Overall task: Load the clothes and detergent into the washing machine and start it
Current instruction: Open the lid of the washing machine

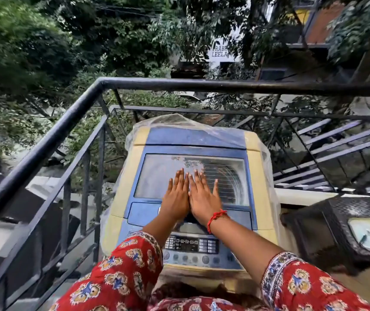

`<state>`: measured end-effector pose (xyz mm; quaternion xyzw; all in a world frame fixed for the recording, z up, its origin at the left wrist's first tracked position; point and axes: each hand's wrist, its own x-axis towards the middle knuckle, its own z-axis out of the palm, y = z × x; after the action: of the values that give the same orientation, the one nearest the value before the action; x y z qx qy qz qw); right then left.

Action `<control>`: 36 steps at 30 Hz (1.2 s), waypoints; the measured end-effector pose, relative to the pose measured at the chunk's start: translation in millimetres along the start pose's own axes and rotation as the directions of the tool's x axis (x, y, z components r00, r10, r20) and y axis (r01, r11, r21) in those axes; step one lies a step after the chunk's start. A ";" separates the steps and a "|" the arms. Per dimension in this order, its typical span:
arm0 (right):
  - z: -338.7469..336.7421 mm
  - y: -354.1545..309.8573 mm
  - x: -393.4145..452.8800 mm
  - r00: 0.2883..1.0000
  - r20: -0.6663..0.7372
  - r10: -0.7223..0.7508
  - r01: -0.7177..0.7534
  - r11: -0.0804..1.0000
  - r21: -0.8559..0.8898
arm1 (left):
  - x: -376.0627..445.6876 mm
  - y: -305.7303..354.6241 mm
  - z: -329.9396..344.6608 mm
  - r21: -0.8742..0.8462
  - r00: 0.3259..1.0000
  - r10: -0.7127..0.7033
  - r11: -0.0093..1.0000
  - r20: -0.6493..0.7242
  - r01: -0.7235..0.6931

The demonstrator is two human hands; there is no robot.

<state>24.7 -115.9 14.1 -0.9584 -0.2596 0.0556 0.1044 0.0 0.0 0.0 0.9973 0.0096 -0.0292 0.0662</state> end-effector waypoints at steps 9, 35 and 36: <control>22.4 -18.9 -37.4 0.995 -0.065 0.071 -0.078 0.991 -0.105 | -40.6 -6.3 11.2 0.021 0.999 0.044 0.999 0.005 -0.044; -23.0 -22.9 -64.4 0.991 0.065 0.121 -0.128 0.984 0.124 | -66.9 -9.0 -32.8 -0.053 0.998 0.022 0.998 -0.065 -0.025; -30.7 -22.9 -65.0 0.992 0.055 0.117 -0.124 0.984 0.128 | -66.6 -7.6 -38.8 -0.067 0.996 0.010 0.998 -0.088 -0.016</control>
<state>-37.4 -135.0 52.6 -0.9619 -0.1993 0.1012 0.1576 -64.4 11.7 41.3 0.9949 0.0071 0.0156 0.0996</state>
